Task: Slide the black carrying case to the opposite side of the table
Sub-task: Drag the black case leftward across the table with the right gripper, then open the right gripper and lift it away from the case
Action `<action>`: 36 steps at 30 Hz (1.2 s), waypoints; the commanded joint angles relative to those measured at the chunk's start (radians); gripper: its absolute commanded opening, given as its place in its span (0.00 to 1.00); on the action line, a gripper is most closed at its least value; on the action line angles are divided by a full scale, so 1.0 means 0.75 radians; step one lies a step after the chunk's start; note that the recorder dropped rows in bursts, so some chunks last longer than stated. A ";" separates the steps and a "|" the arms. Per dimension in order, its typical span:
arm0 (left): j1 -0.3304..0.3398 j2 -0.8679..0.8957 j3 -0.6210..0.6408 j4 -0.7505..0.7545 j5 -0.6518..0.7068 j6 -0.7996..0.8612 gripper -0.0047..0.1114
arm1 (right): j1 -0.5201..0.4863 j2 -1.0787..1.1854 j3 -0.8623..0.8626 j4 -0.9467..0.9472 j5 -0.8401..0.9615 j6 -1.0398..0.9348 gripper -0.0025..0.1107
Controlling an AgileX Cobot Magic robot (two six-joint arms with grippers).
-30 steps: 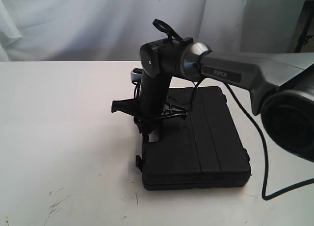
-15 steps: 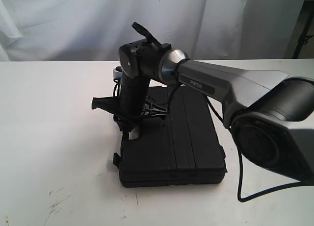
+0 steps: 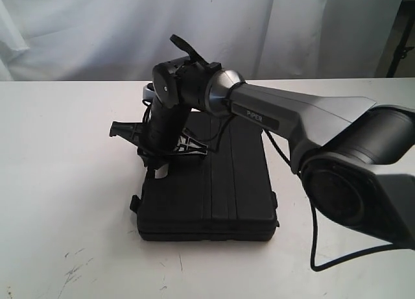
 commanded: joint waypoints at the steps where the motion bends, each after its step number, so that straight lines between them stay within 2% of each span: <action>1: 0.001 -0.006 0.005 0.000 -0.013 -0.002 0.04 | 0.023 -0.030 -0.020 0.034 -0.129 0.020 0.02; 16: 0.001 -0.006 0.005 0.000 -0.013 -0.002 0.04 | 0.035 -0.008 -0.020 0.046 -0.202 0.046 0.04; 19: 0.001 -0.006 0.005 0.000 -0.013 -0.002 0.04 | 0.035 -0.008 -0.020 0.005 -0.184 0.046 0.13; 23: 0.001 -0.006 0.005 0.000 -0.013 -0.002 0.04 | 0.029 -0.008 -0.020 -0.008 -0.160 0.046 0.32; 25: 0.001 -0.006 0.005 0.000 -0.013 -0.002 0.04 | 0.018 -0.014 -0.020 -0.005 -0.139 0.046 0.36; 33: 0.001 -0.006 0.005 0.000 -0.013 -0.002 0.04 | -0.060 -0.067 -0.087 -0.009 0.037 -0.059 0.36; 36: 0.001 -0.006 0.005 0.000 -0.013 -0.002 0.04 | -0.096 -0.106 -0.121 -0.005 0.084 -0.220 0.28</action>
